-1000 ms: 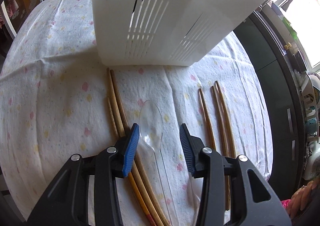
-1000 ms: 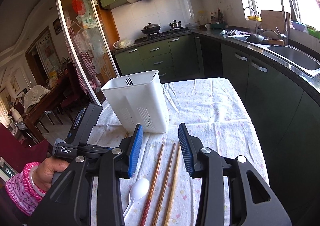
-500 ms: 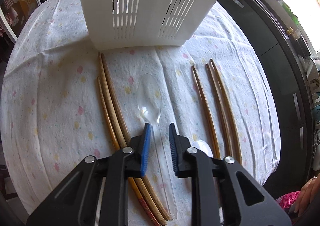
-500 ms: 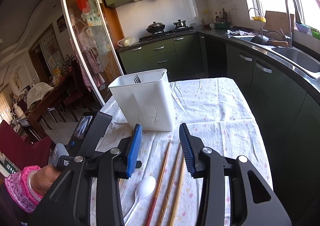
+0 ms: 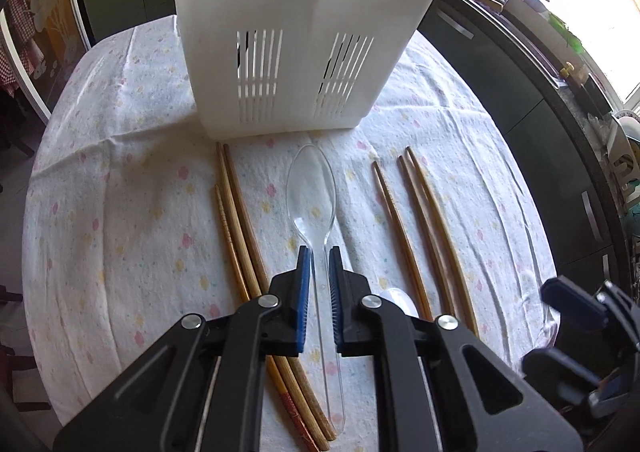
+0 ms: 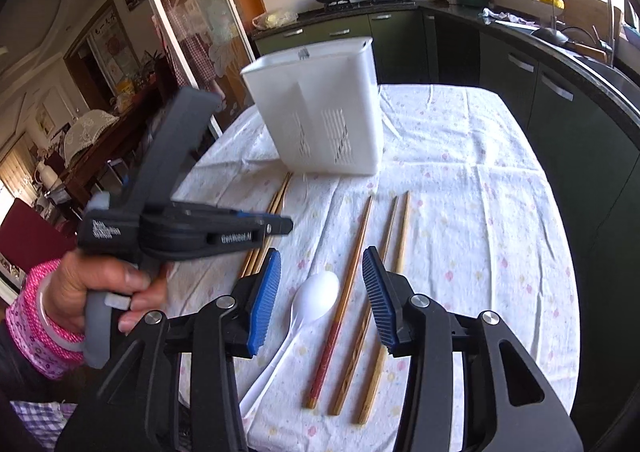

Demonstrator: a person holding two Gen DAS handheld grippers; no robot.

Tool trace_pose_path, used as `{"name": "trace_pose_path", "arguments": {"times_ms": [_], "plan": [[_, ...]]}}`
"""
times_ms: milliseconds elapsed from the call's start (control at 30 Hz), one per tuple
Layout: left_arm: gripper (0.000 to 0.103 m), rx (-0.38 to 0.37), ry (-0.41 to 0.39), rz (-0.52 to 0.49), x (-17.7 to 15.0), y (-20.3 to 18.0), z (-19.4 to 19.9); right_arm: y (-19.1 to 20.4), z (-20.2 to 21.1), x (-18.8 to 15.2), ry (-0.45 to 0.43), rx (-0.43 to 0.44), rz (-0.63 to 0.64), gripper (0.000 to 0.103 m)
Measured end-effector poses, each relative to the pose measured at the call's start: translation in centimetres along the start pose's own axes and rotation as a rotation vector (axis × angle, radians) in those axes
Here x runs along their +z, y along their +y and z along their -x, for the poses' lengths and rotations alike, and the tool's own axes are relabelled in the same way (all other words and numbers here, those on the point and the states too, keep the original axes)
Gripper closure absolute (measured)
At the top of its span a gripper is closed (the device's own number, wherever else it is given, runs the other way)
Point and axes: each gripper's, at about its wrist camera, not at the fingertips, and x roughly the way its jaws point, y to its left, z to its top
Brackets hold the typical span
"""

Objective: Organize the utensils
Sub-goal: 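Lift the clear spoon with the left gripper while the right gripper grasps the white spoon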

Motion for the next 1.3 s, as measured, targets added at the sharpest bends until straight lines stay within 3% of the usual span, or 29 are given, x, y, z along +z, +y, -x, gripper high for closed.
{"name": "trace_pose_path", "arguments": {"times_ms": [167, 433, 700, 833, 900, 933, 1300], "plan": [[0.094, -0.009, -0.068, -0.014, -0.3, 0.0, 2.3, 1.7, -4.4, -2.7, 0.123, -0.025, 0.009, 0.07], [0.094, -0.039, -0.155, -0.031, -1.3, 0.1, 5.0, 2.5, -7.4, -3.3, 0.189, -0.076, -0.008, 0.074], [0.095, -0.07, -0.211, -0.054, -2.0, -0.3, 6.2, 2.1, -8.4, -2.4, 0.144, -0.101, -0.042, 0.076], [0.095, -0.084, -0.224, -0.057, -2.2, -0.4, 6.4, 2.6, -9.2, -1.6, 0.117, -0.11, -0.022, 0.064], [0.095, -0.094, -0.232, -0.059, -2.3, -0.3, 6.6, 2.9, -9.6, -1.3, 0.097, -0.135, -0.007, 0.064], [0.095, -0.095, -0.238, -0.06, -2.3, -0.3, 6.7, 3.2, -9.6, -1.5, 0.089, -0.161, 0.002, 0.072], [0.095, -0.11, -0.295, -0.087, -2.7, -0.4, 7.9, 1.0, -7.7, -1.4, 0.045, -0.073, -0.08, 0.08]]}}
